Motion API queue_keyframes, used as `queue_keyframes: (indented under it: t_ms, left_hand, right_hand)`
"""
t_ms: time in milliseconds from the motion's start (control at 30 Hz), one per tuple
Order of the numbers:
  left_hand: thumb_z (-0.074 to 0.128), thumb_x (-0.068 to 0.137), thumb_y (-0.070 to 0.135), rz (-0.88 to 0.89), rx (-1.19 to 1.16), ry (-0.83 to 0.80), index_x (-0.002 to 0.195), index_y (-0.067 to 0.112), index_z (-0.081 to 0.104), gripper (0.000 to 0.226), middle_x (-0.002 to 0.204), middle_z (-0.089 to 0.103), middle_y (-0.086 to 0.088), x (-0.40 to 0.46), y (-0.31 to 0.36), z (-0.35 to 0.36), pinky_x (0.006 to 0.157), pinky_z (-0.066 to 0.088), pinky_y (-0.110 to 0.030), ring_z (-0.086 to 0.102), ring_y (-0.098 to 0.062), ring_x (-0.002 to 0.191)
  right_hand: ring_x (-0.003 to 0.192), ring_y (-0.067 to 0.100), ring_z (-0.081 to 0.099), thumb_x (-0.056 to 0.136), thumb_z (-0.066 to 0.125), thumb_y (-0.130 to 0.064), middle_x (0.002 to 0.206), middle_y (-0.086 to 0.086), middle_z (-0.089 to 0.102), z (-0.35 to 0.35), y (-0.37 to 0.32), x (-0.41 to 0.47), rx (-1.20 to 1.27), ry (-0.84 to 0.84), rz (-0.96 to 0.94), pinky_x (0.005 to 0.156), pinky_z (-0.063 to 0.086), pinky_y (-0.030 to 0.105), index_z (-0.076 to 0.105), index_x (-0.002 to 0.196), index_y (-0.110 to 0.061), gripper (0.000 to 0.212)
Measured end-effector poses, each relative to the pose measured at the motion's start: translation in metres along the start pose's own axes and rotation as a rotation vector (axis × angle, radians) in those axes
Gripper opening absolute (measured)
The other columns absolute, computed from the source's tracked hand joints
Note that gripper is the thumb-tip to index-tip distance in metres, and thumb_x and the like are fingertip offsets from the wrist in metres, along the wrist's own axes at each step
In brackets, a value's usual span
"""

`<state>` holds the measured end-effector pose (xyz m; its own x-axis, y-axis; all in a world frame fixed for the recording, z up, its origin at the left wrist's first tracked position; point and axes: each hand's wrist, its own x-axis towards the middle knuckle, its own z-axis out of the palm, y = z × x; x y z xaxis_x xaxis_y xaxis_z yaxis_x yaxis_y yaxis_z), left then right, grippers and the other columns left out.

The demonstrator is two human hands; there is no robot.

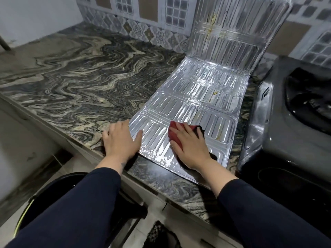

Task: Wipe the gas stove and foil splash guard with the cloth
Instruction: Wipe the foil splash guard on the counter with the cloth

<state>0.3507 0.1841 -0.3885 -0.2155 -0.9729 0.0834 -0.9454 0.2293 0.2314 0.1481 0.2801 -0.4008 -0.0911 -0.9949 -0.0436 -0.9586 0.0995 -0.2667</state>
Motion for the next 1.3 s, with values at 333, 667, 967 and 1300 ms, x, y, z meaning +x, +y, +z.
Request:
queue_keyframes:
  t_ms: [333, 667, 967, 1300]
  left_hand:
    - [0.007, 0.084, 0.074, 0.115, 0.140, -0.213, 0.151, 0.016, -0.007, 0.090, 0.160, -0.016, -0.010, 0.023, 0.050, 0.033, 0.113, -0.008, -0.064, -0.019, -0.023, 0.147]
    - [0.005, 0.081, 0.077, 0.195, 0.151, -0.197, 0.152, 0.020, -0.009, 0.091, 0.161, -0.014, -0.006, 0.039, 0.024, 0.038, 0.115, -0.008, -0.061, -0.017, -0.020, 0.148]
    - [-0.009, 0.068, 0.078, 0.179, 0.207, -0.217, 0.151, 0.024, -0.010, 0.099, 0.160, -0.015, -0.002, 0.007, -0.056, 0.012, 0.117, -0.007, -0.057, -0.015, -0.016, 0.148]
    - [-0.019, 0.065, 0.082, 0.183, 0.237, -0.211, 0.150, 0.023, -0.015, 0.103, 0.159, -0.018, -0.002, 0.005, -0.073, 0.013, 0.114, -0.010, -0.055, -0.020, -0.016, 0.146]
  right_hand:
    - [0.148, 0.011, -0.003, 0.094, 0.021, -0.061, 0.160, -0.013, 0.010, -0.004, 0.019, 0.010, -0.025, 0.064, 0.073, 0.116, -0.013, 0.050, 0.023, 0.147, -0.041, 0.057]
    - [0.148, 0.019, 0.009, 0.094, 0.027, -0.056, 0.160, -0.007, 0.017, -0.001, 0.015, 0.024, -0.020, 0.077, 0.094, 0.119, -0.004, 0.046, 0.026, 0.146, -0.037, 0.055]
    - [0.148, 0.024, 0.010, 0.094, 0.024, -0.056, 0.160, -0.003, 0.018, 0.021, -0.068, -0.011, 0.015, 0.023, -0.169, 0.116, -0.008, 0.046, 0.028, 0.147, -0.033, 0.059]
    - [0.148, 0.011, 0.005, 0.095, 0.023, -0.060, 0.160, -0.011, 0.016, -0.004, 0.011, 0.061, -0.051, -0.002, -0.093, 0.118, -0.007, 0.048, 0.024, 0.147, -0.038, 0.057]
